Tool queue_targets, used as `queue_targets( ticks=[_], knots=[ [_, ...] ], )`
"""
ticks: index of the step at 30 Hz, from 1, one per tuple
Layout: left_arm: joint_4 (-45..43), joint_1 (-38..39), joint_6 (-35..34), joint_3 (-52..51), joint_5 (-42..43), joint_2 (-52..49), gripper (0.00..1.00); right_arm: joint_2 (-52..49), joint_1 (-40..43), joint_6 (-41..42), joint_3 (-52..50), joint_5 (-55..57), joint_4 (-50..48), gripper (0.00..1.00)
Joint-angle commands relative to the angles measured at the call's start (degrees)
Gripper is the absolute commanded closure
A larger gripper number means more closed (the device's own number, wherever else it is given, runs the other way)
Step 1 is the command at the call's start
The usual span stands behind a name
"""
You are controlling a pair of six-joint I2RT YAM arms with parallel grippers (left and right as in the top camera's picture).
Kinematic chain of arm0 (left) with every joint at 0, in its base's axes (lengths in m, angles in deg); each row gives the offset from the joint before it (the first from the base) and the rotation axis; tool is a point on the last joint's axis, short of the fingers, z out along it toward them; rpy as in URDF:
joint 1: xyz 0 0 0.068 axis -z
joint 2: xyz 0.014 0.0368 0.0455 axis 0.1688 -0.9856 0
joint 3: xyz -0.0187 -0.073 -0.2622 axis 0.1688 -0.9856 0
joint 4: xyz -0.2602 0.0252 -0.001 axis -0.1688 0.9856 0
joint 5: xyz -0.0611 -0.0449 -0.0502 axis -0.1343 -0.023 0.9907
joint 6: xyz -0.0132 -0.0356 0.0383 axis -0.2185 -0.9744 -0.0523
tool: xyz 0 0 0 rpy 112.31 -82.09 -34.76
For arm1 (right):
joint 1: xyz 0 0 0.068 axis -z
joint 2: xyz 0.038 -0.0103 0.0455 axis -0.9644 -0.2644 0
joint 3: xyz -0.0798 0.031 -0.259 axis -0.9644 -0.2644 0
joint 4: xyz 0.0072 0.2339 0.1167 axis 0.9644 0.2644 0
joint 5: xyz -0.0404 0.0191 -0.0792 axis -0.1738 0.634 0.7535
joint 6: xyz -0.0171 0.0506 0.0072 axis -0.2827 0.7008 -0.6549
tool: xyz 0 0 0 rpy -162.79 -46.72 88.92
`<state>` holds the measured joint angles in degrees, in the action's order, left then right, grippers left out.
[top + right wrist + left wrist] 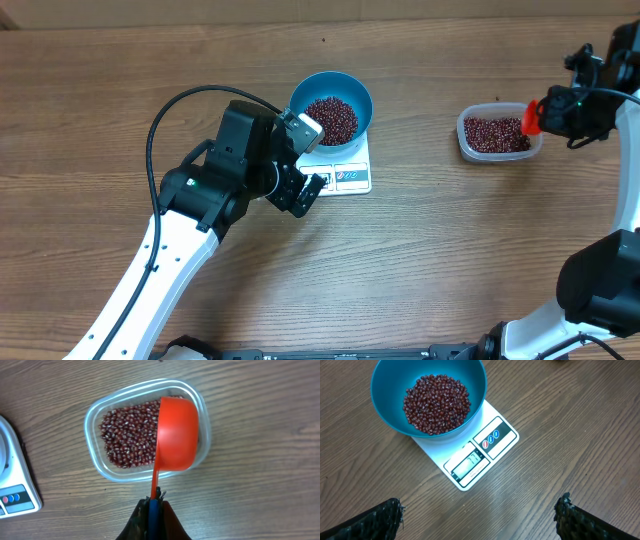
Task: Scoop item into bowl and weigh 150g on scale
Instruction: 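Move the empty scoop back over the bean tub, then dip the scoop into the beans in the tub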
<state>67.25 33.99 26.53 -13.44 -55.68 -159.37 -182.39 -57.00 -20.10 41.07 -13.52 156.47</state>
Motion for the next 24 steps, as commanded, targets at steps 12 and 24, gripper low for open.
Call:
queue_targets(
  ticks=[12, 24],
  knots=[
    [0.0, 0.1, -0.8, 1.3, 0.0, 0.7, 0.00, -8.3, -5.9, -2.0, -0.5, 6.5, -0.3, 0.96],
    [0.2, 0.1, -0.8, 1.3, 0.0, 0.7, 0.00, -12.2, -5.4, -2.1, -0.5, -8.1, -1.0, 0.96]
  ],
)
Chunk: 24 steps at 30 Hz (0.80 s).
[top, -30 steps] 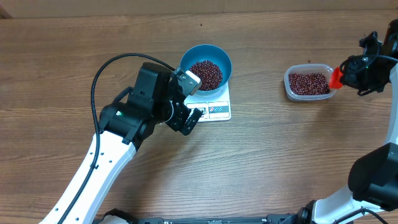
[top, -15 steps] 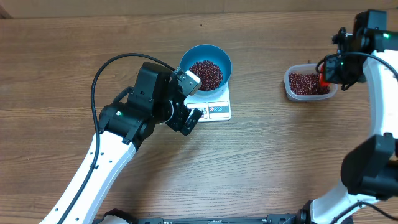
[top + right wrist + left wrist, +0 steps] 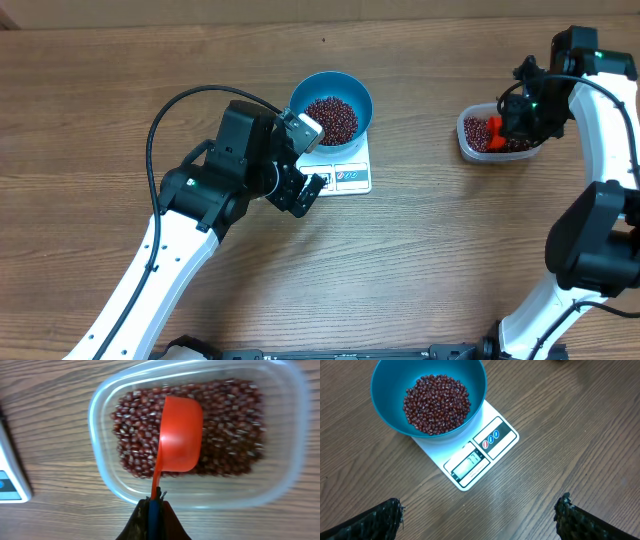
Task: Scoop item into bowl and weigh 150g on scale
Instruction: 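Dip the scoop into the beans in the tub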
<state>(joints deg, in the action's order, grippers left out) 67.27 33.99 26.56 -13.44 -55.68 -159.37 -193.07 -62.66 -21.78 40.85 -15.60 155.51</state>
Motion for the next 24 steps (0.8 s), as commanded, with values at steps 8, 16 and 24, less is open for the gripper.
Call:
queue_targets(
  ticks=[8, 16, 24],
  knots=[
    [0.2, 0.1, -0.8, 1.3, 0.1, 0.7, 0.00, -2.5, 1.3, -0.4, -0.9, -12.1, 0.0, 0.96],
    [0.2, 0.1, -0.8, 1.3, 0.1, 0.7, 0.00, -2.7, 6.4, -0.4, -2.2, -22.3, -0.2, 0.96],
    [0.2, 0.1, -0.8, 1.3, 0.1, 0.7, 0.01, -2.7, 12.2, -0.4, -2.2, -28.6, 0.7, 0.96]
  ],
)
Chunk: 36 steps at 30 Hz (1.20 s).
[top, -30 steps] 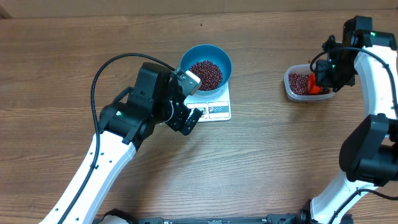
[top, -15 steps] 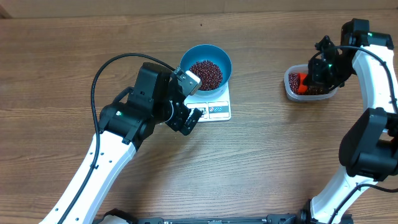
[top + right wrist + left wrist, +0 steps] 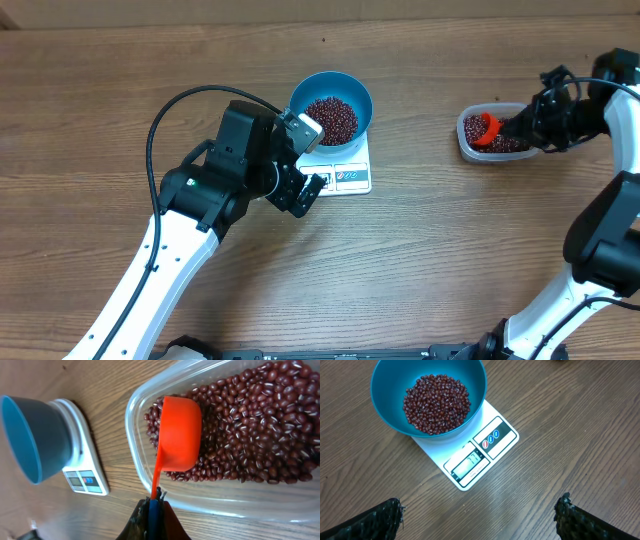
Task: Scoop item into bowl and weigh 150g on scale
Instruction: 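Dip the scoop into the beans in the tub, then lift the filled scoop out of the tub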
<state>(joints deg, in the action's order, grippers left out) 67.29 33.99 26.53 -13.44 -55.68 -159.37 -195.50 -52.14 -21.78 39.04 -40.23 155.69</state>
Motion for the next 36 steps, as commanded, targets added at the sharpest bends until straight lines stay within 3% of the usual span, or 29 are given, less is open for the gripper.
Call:
queue_targets(
  ticks=[1, 4, 13, 22, 36],
  knots=[
    [0.2, 0.1, -0.8, 1.3, 0.0, 0.7, 0.01, -0.3, 2.3, -0.4, -0.3, -4.0, 0.7, 0.96],
    [0.2, 0.1, -0.8, 1.3, 0.0, 0.7, 0.00, -0.3, 4.7, -0.7, -0.3, -4.9, 1.6, 0.96],
    [0.2, 0.1, -0.8, 1.3, 0.0, 0.7, 0.00, -0.3, 12.3, -12.1, -0.3, -16.0, 8.1, 0.96],
    [0.2, 0.1, -0.8, 1.3, 0.1, 0.7, 0.00, -0.3, 14.3, -18.3, -0.3, -22.2, 11.5, 0.96],
    [0.2, 0.1, -0.8, 1.3, 0.0, 0.7, 0.00, -0.3, 14.3, -18.3, -0.3, -22.4, 11.6, 0.96]
  ],
)
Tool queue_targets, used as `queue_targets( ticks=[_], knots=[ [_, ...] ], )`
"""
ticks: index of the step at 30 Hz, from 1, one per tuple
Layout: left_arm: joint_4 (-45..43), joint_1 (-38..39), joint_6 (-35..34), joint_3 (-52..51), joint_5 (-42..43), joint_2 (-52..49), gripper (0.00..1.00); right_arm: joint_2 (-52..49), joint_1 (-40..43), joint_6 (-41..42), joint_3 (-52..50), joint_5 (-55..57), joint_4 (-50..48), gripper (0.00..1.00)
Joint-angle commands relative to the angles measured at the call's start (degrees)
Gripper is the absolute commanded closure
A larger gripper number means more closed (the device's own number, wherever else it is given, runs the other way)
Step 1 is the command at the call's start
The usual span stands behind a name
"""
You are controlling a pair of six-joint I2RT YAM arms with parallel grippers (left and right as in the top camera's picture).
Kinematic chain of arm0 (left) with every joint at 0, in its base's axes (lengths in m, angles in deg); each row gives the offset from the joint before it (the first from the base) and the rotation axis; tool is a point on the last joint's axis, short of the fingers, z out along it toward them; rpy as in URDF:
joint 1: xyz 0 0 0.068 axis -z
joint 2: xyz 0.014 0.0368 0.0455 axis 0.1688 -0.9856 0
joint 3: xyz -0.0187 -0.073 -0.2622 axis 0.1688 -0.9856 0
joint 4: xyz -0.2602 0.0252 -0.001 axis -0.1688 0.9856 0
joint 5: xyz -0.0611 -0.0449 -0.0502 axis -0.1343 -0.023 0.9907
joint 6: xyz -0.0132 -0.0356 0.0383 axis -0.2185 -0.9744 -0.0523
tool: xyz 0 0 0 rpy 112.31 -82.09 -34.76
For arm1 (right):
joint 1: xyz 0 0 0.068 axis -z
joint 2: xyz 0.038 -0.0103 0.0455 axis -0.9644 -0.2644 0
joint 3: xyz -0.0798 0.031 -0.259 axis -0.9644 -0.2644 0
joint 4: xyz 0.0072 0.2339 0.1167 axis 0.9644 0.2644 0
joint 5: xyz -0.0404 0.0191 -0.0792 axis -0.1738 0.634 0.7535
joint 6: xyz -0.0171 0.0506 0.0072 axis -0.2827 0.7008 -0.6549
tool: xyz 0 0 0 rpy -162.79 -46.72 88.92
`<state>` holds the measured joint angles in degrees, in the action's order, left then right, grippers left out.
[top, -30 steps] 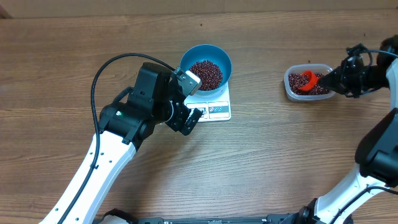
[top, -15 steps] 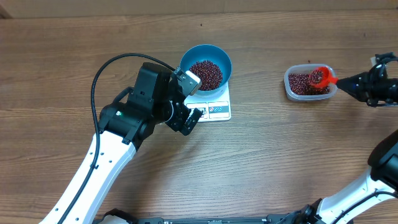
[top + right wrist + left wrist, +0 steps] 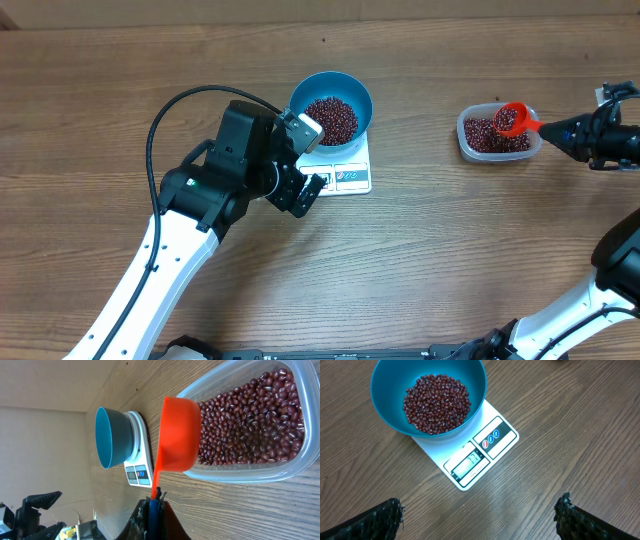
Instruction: Scoop item into bowl and weigh 150g on scale
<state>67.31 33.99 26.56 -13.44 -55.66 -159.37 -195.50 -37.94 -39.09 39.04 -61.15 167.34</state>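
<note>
A blue bowl (image 3: pixel 331 105) holding red beans (image 3: pixel 436 404) stands on the white scale (image 3: pixel 345 172) at mid table. My left gripper (image 3: pixel 480 515) hangs open above the wood just in front of the scale, holding nothing. My right gripper (image 3: pixel 156 494) is shut on the handle of the orange scoop (image 3: pixel 512 118). The scoop, filled with beans in the overhead view, is lifted above the clear tub of beans (image 3: pixel 496 135) at the right. The right wrist view shows the scoop's underside (image 3: pixel 177 435) over the tub (image 3: pixel 250 425).
The left arm (image 3: pixel 200 200) reaches from the lower left to the scale. The right arm (image 3: pixel 610 140) comes in from the right edge. The scale's display (image 3: pixel 471 464) and buttons (image 3: pixel 491 438) face my left gripper.
The scoop was down in the tub's beans with its underside up; now it is raised above the tub, filled with beans. The right wrist has drawn back to the right. The left arm has not moved.
The right gripper first held the scoop over the tub's right end. Then the scoop was down over the beans, then lying in them at the tub's left end. Now it is lifted, loaded. The left gripper stayed open by the scale, which reads the same throughout.
</note>
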Motion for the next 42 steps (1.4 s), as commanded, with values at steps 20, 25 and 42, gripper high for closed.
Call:
queue_targets(
  ticks=[20, 25, 42],
  knots=[
    [0.1, 0.1, -0.8, 1.3, 0.0, 0.7, 0.00, -0.3, 0.1, -1.2, -0.3, -3.4, 1.0, 0.96],
    [0.1, 0.1, -0.8, 1.3, 0.0, 0.7, 0.00, -0.3, 0.0, -1.3, -0.3, -4.2, 1.8, 0.96],
    [0.1, 0.1, -0.8, 1.3, 0.0, 0.7, 0.00, -0.3, -5.3, -7.1, -0.3, -6.8, 7.0, 0.96]
  ],
)
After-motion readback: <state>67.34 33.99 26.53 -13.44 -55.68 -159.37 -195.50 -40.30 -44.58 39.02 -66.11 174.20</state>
